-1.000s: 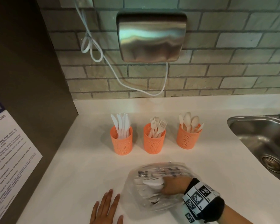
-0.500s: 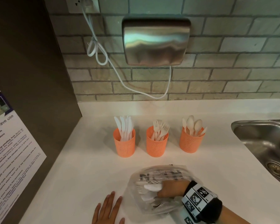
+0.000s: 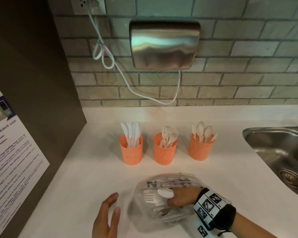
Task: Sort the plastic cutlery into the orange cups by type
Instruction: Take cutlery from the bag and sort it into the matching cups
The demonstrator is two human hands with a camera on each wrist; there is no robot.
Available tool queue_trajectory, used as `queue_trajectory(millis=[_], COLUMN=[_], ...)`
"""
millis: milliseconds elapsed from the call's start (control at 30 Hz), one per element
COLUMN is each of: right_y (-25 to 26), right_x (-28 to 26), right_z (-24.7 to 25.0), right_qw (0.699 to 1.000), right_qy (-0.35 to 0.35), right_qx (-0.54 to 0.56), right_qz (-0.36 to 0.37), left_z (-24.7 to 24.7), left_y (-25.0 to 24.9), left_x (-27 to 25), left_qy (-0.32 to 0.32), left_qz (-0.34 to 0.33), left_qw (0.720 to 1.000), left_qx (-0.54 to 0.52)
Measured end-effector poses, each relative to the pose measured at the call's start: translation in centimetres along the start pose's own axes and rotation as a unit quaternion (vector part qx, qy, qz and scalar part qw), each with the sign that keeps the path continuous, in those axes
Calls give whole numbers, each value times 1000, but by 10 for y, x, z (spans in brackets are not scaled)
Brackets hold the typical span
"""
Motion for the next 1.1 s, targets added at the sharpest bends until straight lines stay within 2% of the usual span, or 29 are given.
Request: queue_trajectory(millis=[67,133,200,233,367,433,667,800,933,1100], right_y=[0,-1,1,1,0,3,7,10,6,11], right_x=[1,4,2,3,5,-1,-8,-17,-17,-32], right_z=[-1,-1,-3,-4,-6,-5,-8,-13,-1,7], right_qw=[1000,1000,1000,1000,999,998,990,987,984,972], right_qy=[7,8,10,6,5,4,-54,-61,-101,-132], right_qx=[9,7,7,2,-20,-51,-101,-112,-72,-59], right_qz=[-6,-8,-1,4,35,43,81,98,131,185], left_z=[17,15,3,-5,-22,-26,-29,-28,-28,-30], left_y=[-33,-54,-68,-72,-64,-65,-74,-72,-69,-62], left_x=[14,17,16,13,18,26,38,35,44,34], left_qy=[-49,-30,19,45,129,161,185,209,209,253], left_qz=[-40,-93,-119,-116,-16,13,54,70,88,113], left_qw=[995,993,992,992,987,983,974,967,966,950], left_qx=[-72,-71,-27,-2,95,91,121,125,127,143])
Point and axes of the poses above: each hand's wrist, its own x-axis towards the middle knuckle, its own z-axis out of the back of the hand, y = z × x, the point moved 5 cm from there along x, towards the middle knuckle, and after that the axes turned 10 degrees about x, right-handed, at the moved point
